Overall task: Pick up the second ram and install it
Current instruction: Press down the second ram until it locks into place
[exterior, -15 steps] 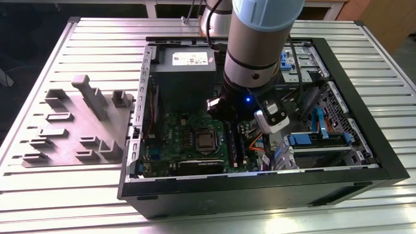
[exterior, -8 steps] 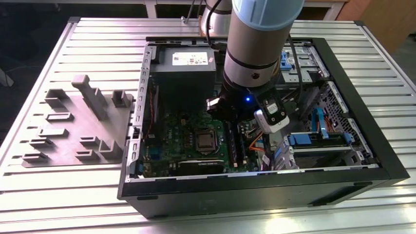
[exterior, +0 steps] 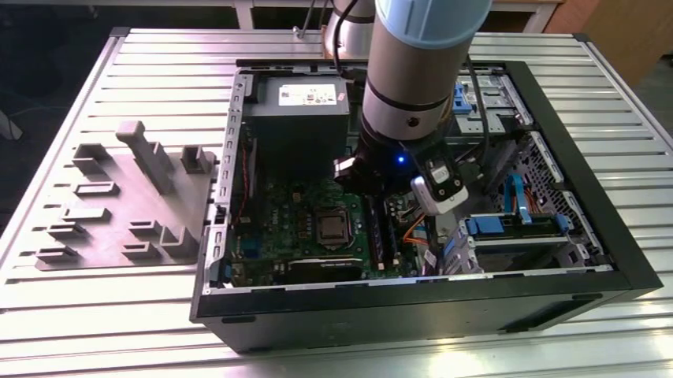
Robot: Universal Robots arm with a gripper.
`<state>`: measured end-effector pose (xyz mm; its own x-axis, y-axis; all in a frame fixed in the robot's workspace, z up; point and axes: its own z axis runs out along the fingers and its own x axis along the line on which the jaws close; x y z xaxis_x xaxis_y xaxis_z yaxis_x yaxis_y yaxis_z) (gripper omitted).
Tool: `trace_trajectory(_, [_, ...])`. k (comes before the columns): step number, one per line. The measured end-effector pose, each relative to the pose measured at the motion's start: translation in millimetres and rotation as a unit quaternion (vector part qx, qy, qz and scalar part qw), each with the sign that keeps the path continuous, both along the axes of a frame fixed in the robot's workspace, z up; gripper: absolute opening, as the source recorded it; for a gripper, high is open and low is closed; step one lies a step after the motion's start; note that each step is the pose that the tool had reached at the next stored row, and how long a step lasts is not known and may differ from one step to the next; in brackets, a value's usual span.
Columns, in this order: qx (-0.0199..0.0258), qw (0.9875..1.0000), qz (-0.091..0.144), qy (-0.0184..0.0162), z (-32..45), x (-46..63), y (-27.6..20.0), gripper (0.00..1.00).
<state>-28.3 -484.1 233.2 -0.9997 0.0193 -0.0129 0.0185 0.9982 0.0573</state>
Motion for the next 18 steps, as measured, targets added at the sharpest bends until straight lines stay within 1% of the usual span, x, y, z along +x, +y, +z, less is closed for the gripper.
trace_trajectory(11, [0.0, 1.0, 0.0, 0.0, -0.2, 0.0, 10.1, 0.1])
trace_trajectory(13, [0.0001, 1.0, 0.0, 0.0, -0.4, 0.1, 14.3, 0.1])
trace_trajectory(16, [0.0001, 1.0, 0.0, 0.0, -0.5, 0.1, 18.5, 0.1])
trace_trajectory(18, [0.0001, 1.0, 0.0, 0.0, -0.6, 0.1, 20.5, 0.1])
